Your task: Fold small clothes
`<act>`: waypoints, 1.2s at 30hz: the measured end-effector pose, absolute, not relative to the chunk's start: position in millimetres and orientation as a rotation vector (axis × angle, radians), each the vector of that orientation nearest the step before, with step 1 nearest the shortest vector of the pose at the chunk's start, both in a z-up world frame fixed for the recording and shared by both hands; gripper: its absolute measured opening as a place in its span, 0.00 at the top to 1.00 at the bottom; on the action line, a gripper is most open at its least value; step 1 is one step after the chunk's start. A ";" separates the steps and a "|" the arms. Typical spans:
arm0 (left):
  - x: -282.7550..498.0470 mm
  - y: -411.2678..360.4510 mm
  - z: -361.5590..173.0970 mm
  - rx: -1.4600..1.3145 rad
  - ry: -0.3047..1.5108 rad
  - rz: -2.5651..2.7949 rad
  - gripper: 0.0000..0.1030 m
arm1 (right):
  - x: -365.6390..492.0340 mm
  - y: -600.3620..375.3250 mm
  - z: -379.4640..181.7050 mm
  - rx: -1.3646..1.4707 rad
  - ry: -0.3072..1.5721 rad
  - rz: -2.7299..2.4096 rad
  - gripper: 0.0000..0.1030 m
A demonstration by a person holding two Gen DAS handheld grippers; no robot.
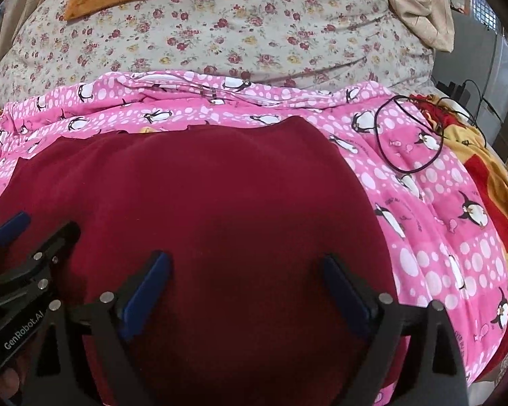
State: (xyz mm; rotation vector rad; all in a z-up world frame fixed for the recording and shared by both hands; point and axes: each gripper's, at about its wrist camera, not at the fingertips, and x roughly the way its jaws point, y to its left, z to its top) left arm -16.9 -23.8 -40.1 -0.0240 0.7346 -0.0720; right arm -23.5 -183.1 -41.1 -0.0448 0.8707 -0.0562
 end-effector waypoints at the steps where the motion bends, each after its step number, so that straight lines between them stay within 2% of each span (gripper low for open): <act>1: -16.8 -23.6 -40.2 -0.024 0.735 -0.072 0.29 | -23.4 -183.1 -41.1 -0.045 0.871 -0.056 0.09; 17: -17.2 -23.2 -40.1 -0.027 0.735 -0.074 0.29 | -23.3 -182.5 -41.3 -0.057 0.865 -0.060 0.07; 25: -17.2 -20.8 -38.4 -0.048 0.734 -0.079 0.29 | -22.7 -182.4 -42.9 -0.077 0.852 -0.077 0.01; 36: -18.1 -21.7 -38.8 -0.046 0.731 -0.076 0.29 | -28.0 -176.8 -45.4 -0.124 0.798 -0.103 0.01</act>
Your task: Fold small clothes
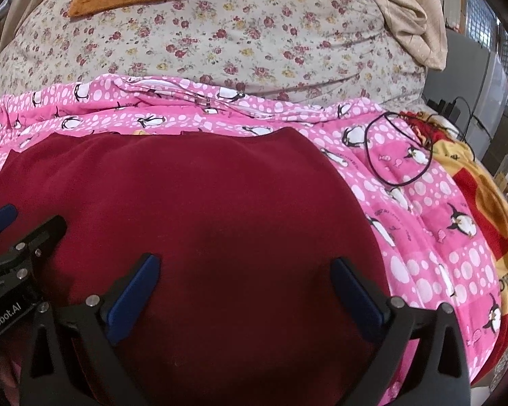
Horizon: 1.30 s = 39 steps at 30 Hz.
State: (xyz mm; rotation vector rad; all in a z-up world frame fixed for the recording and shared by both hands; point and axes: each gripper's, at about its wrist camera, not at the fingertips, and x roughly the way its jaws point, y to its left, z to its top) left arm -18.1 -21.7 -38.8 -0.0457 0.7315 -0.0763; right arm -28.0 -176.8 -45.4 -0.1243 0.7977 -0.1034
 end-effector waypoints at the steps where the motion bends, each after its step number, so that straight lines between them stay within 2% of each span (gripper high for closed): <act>1: -17.6 -21.4 -38.7 -0.046 0.732 -0.077 0.29 | -28.0 -176.2 -45.0 -0.134 0.796 -0.105 0.01; 10: -18.2 -21.6 -38.8 -0.046 0.731 -0.077 0.29 | -32.2 -158.3 -41.6 -0.292 0.746 -0.150 0.01; 24: -18.6 -21.8 -38.3 -0.044 0.732 -0.078 0.29 | -32.5 -159.1 -41.3 -0.288 0.746 -0.148 0.01; 28: -21.5 -13.8 -21.7 -0.055 0.725 -0.103 0.29 | -32.2 -159.7 -41.5 -0.284 0.749 -0.146 0.01; 35: -6.0 99.0 39.6 -0.247 0.664 -0.028 0.29 | -26.5 -182.6 -40.8 -0.112 0.818 -0.088 0.00; 39: 19.4 170.4 16.7 -0.480 0.805 -0.059 0.29 | -30.4 -189.4 -26.5 -0.052 0.782 -0.054 0.01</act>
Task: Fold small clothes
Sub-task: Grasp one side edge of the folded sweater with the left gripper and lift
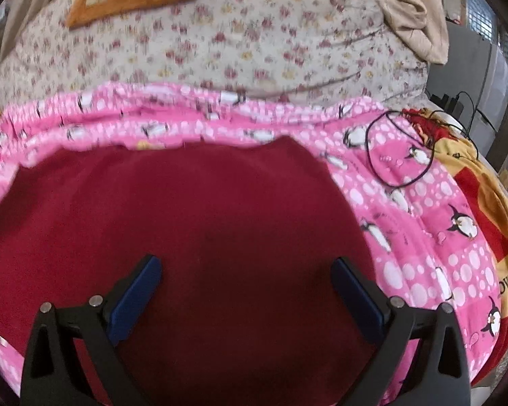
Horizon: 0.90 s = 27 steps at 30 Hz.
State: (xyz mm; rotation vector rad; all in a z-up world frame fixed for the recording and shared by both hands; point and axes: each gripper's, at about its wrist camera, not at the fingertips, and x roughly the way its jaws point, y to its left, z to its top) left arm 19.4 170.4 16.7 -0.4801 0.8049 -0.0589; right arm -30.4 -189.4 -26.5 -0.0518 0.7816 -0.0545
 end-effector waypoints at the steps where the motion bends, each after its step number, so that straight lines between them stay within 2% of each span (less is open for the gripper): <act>1: 24.0 180.5 4.0 -0.567 0.846 -0.093 0.29 | -31.7 -189.2 -23.9 -0.036 0.769 -0.038 0.01; 4: 31.7 185.4 -35.8 -0.767 0.978 -0.175 0.31 | -27.5 -186.7 -26.7 0.001 0.790 0.032 0.01; 6: 36.4 166.2 -42.0 -0.764 1.026 -0.263 0.31 | -22.2 -185.5 -37.5 0.034 0.846 0.068 0.00; 10: 45.6 138.6 -48.3 -0.681 1.101 -0.352 0.31 | -22.0 -180.5 -41.8 0.002 0.845 0.060 0.00; 15: 44.1 132.7 -48.0 -0.732 1.094 -0.426 0.32 | -24.2 -179.2 -42.5 -0.016 0.841 0.057 0.00; 16: 45.4 131.2 -48.9 -0.714 1.100 -0.413 0.35 | -24.7 -178.8 -42.8 -0.019 0.840 0.055 0.00; 20: 46.4 135.0 -49.6 -0.629 1.107 -0.308 0.84 | -23.8 -178.9 -43.4 -0.032 0.833 0.055 0.00; 21: 45.1 136.5 -48.6 -0.621 1.105 -0.311 0.88 | -24.1 -179.5 -43.5 -0.032 0.830 0.057 0.00; 27: 33.1 119.9 -25.7 -0.507 1.013 -0.346 0.93 | -23.8 -184.1 -43.6 -0.025 0.835 0.096 0.00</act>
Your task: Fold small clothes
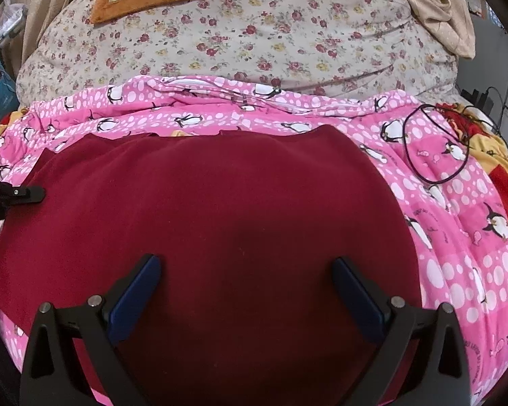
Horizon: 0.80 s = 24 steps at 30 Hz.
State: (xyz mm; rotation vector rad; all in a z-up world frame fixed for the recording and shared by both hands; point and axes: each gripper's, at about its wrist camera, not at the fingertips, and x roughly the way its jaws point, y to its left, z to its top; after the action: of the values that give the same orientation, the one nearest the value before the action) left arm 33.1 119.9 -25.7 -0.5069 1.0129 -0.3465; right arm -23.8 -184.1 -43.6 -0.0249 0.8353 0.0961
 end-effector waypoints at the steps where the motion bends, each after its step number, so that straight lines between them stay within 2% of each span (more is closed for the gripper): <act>1: 29.9 117.1 -20.0 -0.517 0.992 -0.383 0.93 | -23.6 -185.8 -42.3 -0.027 0.849 0.114 0.01; 3: 28.0 106.5 -7.5 -0.562 0.963 -0.457 0.93 | -26.8 -194.5 -34.1 0.001 0.849 0.137 0.07; 9: 42.5 66.6 10.8 -0.781 0.946 -0.522 0.93 | -45.9 -265.9 -11.3 0.202 0.757 0.053 0.08; 16: 53.8 13.0 5.6 -1.064 0.973 -0.483 0.93 | -68.9 -353.1 -20.7 0.458 0.766 -0.007 0.08; 24: 62.6 -88.8 -17.0 -1.094 1.020 -0.417 0.93 | -74.6 -393.1 -29.0 0.573 0.766 -0.017 0.08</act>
State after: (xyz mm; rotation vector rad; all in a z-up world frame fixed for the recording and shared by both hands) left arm 62.6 -88.8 -17.0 -1.0938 1.0196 -0.4167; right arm -74.6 -393.1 -29.0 0.5725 0.7658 -0.0170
